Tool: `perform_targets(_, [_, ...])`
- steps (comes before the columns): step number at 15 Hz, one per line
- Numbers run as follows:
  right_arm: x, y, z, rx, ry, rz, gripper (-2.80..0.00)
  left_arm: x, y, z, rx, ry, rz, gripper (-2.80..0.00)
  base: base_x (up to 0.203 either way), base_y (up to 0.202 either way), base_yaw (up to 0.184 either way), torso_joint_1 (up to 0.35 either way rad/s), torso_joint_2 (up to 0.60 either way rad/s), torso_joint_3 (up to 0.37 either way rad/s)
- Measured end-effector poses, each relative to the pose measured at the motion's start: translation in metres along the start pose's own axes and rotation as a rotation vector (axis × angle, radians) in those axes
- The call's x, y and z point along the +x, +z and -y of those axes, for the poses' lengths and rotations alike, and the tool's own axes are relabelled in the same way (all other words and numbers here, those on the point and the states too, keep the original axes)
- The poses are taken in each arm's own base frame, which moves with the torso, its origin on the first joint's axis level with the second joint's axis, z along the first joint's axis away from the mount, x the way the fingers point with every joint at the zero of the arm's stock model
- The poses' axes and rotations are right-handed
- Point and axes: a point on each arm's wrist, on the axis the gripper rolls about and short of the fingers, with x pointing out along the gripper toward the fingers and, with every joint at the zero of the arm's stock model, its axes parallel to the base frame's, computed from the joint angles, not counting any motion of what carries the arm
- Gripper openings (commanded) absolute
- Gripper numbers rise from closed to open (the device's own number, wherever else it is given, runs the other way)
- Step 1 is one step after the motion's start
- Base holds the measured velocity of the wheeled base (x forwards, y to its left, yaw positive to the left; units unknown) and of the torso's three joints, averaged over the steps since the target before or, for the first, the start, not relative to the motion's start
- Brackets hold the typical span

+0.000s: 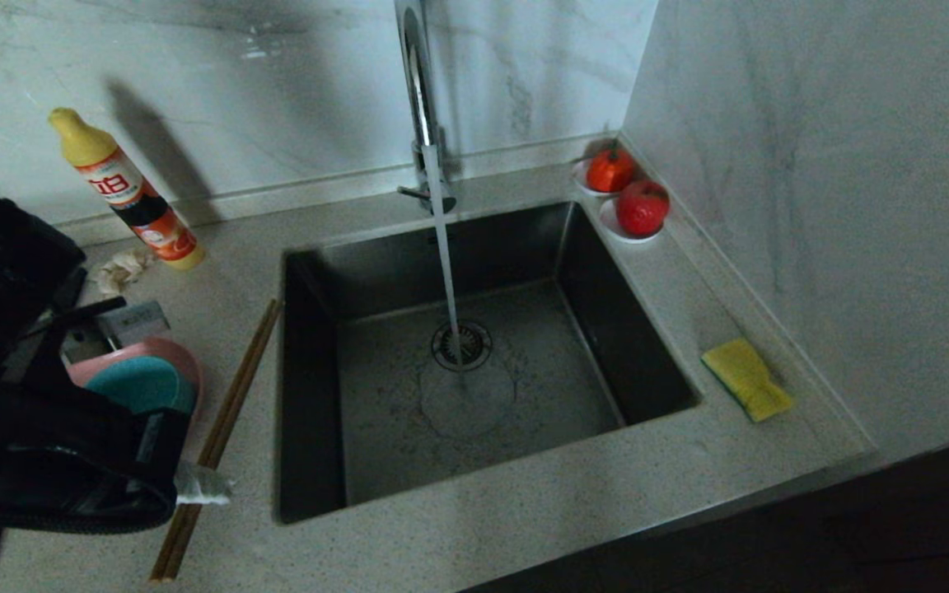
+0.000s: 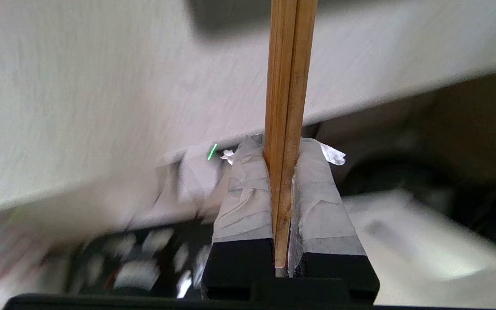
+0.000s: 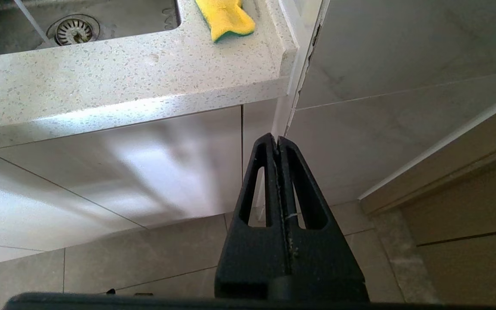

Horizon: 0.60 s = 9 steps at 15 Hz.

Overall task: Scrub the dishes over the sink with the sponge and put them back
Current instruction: Place the chopsticks on the glass basin

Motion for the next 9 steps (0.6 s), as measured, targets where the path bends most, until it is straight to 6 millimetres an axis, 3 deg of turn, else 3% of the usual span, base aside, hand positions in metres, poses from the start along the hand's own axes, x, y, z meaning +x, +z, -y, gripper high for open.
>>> perform_targets(4, [0.000, 0.000, 0.000, 0.000, 0.000, 0.000, -2.80, -0.032, 0.012, 0.006, -0.072, -0.013, 0.328, -2.80, 0.000, 0.000, 0.000, 0.000, 0.00, 0.000])
perform_targets(9, [0.000, 0.000, 0.000, 0.000, 0.000, 0.000, -2.80, -0.055, 0.020, 0.004, -0.148, 0.183, 0.556, -2.80, 0.000, 0.000, 0.000, 0.000, 0.00, 0.000])
